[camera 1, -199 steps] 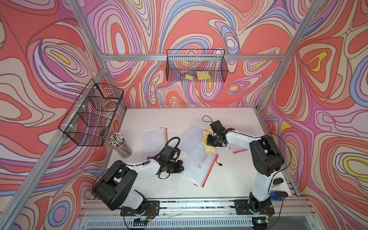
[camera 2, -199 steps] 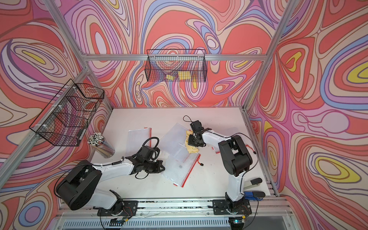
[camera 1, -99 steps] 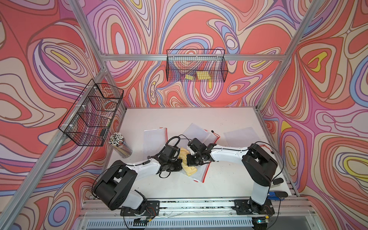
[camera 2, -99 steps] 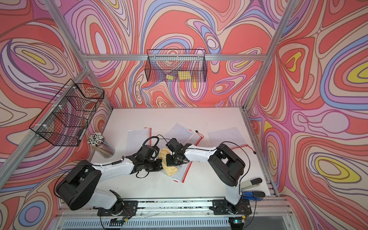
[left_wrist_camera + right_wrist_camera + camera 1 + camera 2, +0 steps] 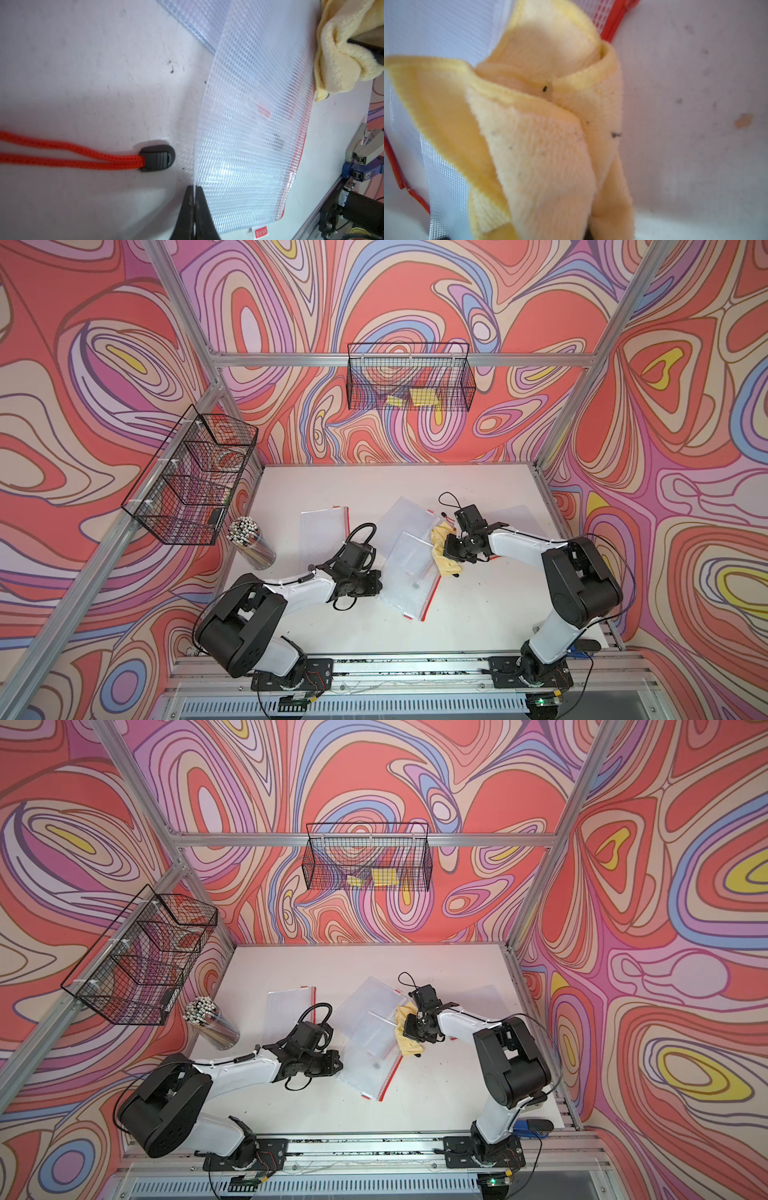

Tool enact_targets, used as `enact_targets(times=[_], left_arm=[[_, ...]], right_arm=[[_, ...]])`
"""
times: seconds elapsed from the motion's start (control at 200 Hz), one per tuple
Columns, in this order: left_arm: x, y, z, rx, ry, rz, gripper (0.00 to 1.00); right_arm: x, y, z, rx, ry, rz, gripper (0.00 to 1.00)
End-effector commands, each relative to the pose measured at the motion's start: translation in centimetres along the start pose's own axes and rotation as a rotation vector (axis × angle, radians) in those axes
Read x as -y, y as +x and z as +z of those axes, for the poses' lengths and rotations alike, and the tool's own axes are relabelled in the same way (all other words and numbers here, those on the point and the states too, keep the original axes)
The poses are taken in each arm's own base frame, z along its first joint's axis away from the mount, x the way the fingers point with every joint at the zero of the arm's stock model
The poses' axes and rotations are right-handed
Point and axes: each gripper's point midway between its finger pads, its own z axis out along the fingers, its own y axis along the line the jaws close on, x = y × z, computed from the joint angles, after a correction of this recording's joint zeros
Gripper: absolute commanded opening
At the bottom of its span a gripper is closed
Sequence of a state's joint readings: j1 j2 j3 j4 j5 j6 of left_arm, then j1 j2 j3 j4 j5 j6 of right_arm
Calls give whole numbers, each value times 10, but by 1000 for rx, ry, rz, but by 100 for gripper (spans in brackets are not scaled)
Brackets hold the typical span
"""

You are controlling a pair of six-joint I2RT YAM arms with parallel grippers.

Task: Wipe the document bag
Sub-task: Wipe the dirt from the document bag.

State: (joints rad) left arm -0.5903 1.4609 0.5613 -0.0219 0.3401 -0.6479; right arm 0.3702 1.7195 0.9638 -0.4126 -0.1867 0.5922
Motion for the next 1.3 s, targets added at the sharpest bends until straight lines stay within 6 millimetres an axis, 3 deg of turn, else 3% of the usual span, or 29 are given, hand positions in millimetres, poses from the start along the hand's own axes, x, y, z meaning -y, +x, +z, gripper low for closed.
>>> enact_targets(times=[0.0,0.09,0.205,0.331,0.461,0.576,0.721,0.906,1.022,1.067,1.152,1.297], left_arm=[[-10,5,-2,-9,-47,-16,0],[-10,4,-2,-8,-45,-20,0],[-9,3,-1,-8,-44,-22,0],[-7,2,-1,-15,-47,-16,0],[-6,1,1,-17,-38,-19,0],[-5,0,4,-23,-33,-20,0],[-5,1,4,-28,-32,-20,0],[-5,2,3,-28,-32,-19,0],[-6,3,2,-26,-35,-16,0],[-6,2,2,-24,-36,-17,0],[-6,2,2,-23,-35,-19,0],[-6,1,3,-19,-38,-23,0]], right_arm=[[-4,17,-4,-38,21,-45,0],[-48,27,-12,-8,-7,-134,0],[-100,58,-12,-29,-14,-263,0],[-123,90,-2,-67,8,-345,0],[-110,116,23,-116,145,-416,0],[-92,118,29,-110,219,-401,0],[-53,95,19,-57,338,-351,0],[15,61,13,-59,421,-237,0],[29,42,5,-37,468,-237,0],[21,37,1,-26,452,-246,0],[-17,38,-3,5,344,-277,0],[-96,76,-1,-12,148,-363,0]])
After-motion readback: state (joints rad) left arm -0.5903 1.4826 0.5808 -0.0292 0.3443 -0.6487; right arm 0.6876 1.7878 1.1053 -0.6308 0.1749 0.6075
